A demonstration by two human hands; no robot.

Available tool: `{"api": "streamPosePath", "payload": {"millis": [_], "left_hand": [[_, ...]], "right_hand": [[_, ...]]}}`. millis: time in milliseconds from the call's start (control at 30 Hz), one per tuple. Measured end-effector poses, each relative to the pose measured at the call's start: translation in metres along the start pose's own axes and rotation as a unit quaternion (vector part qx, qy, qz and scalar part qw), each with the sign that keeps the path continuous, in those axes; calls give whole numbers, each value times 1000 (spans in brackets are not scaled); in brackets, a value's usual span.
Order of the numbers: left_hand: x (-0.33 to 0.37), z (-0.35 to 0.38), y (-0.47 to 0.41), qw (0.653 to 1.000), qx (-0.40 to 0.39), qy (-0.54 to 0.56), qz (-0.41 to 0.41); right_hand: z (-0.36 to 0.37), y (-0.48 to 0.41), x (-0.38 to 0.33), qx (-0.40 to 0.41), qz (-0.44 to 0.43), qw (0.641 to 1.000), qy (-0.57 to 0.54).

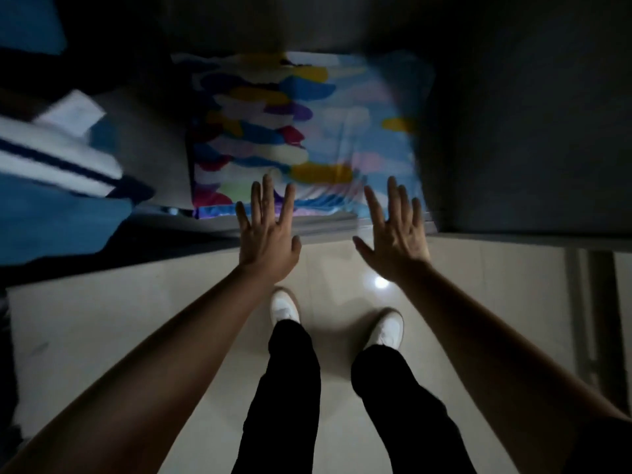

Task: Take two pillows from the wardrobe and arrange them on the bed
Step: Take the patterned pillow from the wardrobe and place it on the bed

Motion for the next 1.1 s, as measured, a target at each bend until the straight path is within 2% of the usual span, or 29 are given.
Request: {"api": "streamPosePath", "payload": {"millis": [233,433,600,700,833,1033,1100], "left_hand": [[-36,139,-103,998,-33,-48,19],[-54,229,-167,997,-9,-80,7],[-66,256,-196,994,49,-100,-2],[-66,240,-201,993,77,-92,10],[-64,189,-194,998,42,-48,23],[-57,55,-139,981,155,38,108],[-53,20,-123,978,154,38,134]], "right_hand": [[140,-98,-8,26,-17,1000,-5],[226,-159,3,62,-52,996,37],[259,-181,10,95,-45,991,79],[257,-182,7,93,-39,991,85],[224,-172,-7,68,-12,996,52],[115,-134,-32,124,32,991,29],[75,-120,-38,154,33,987,42]]}}
Point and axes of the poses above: each hand's wrist, its own y-axis away from the middle knuckle, its own z-axis out of the palm, x = y × z, the point moved 7 cm from there along -y, towards the middle knuckle, and after that the axes turned 1 degree about z, right-handed, at the moved point
